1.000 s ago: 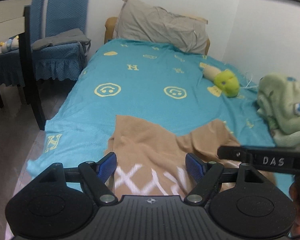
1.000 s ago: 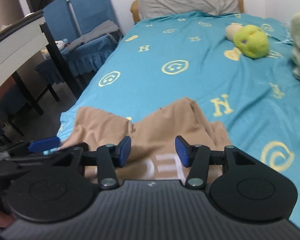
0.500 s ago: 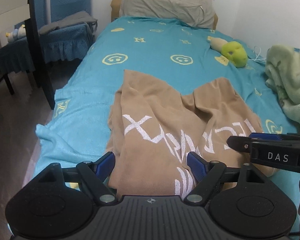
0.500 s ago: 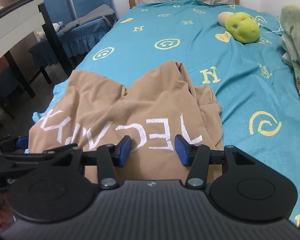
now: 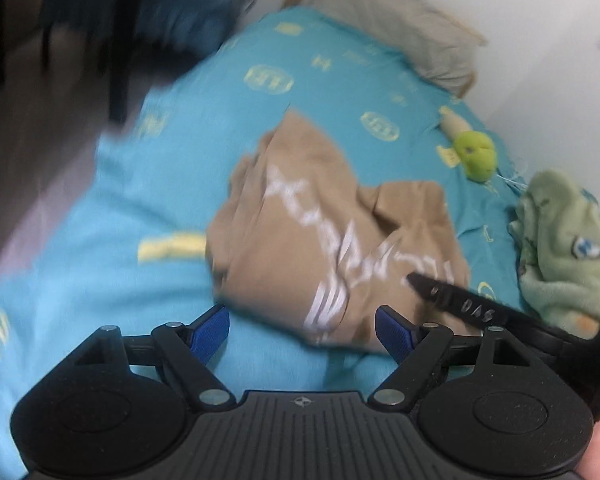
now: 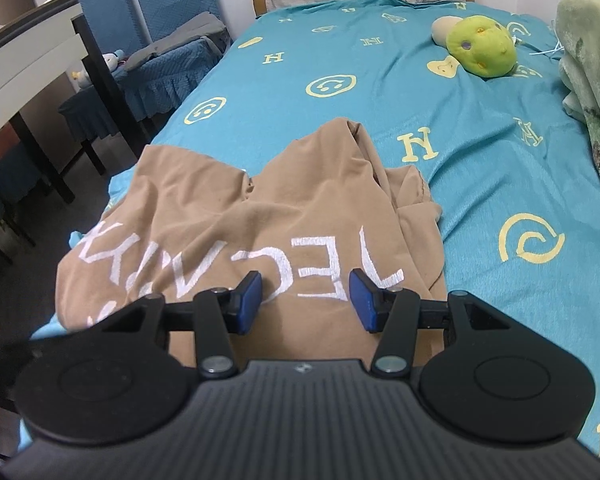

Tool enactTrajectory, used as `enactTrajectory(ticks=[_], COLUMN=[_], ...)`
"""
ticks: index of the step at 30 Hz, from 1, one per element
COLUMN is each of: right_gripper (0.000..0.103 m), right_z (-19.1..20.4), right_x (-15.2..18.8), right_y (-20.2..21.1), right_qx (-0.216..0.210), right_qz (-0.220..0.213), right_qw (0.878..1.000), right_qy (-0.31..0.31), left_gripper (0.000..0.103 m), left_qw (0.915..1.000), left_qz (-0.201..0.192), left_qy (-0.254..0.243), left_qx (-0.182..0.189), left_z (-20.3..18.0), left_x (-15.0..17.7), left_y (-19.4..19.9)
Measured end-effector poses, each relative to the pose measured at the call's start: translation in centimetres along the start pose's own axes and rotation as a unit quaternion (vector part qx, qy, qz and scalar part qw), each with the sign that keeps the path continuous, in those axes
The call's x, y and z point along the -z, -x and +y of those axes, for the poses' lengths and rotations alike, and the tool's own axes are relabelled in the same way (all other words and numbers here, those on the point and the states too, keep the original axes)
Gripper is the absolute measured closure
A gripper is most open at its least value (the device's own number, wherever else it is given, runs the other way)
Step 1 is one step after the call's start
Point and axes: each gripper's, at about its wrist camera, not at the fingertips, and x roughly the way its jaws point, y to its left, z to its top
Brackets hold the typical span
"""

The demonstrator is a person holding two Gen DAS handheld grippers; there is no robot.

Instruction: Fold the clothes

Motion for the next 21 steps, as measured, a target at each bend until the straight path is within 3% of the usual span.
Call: enactTrajectory(ticks=[5,9,12,16,17,21], right_gripper=[0.052,0.053,0.053,0.053,0.053,0.053], right_z=[0.0,-0.2,-0.4,-0.8,-0.9,-1.1], right_x=[0.0,0.0,0.0,-0.1,-0.1,-0.2], right_y=[-0.1,-0.1,-0.1,0.0,0.0,0.0], right_qx=[0.001,-0.001,-0.003,-0.003,-0.003,-0.006], right_qz=[0.0,-0.002,-0.002,-0.002,-0.002,0.001], right_qw=[1.0,1.0,1.0,0.999,0.999,0.999], right_qy=[-0.002,-0.01,-0.018,-0.036,-0.042,-0.053], left_gripper=[0.021,0.021,0.026,0.027,0.026,0.028], left_qw=[0.9951,0.989,0.982,0.9643,0.963,0.9711], left_qz=[0.014,-0.024,-0.05,-0.099,-0.098,-0.034], left_qy=[0.092,0.132,0.158,0.184,0.188,0.21], left_qx=[0.036,0.061,0.091,0.163,0.166,0.108], left_z=[2.2,2.8,3.3,4.0,4.1,4.7], left_x=[0.2,-0.3,-0.3,-0.6,-0.6,-0.3], left_y=[-3.2,-3.8,-3.4,-1.8,-1.8,-4.0])
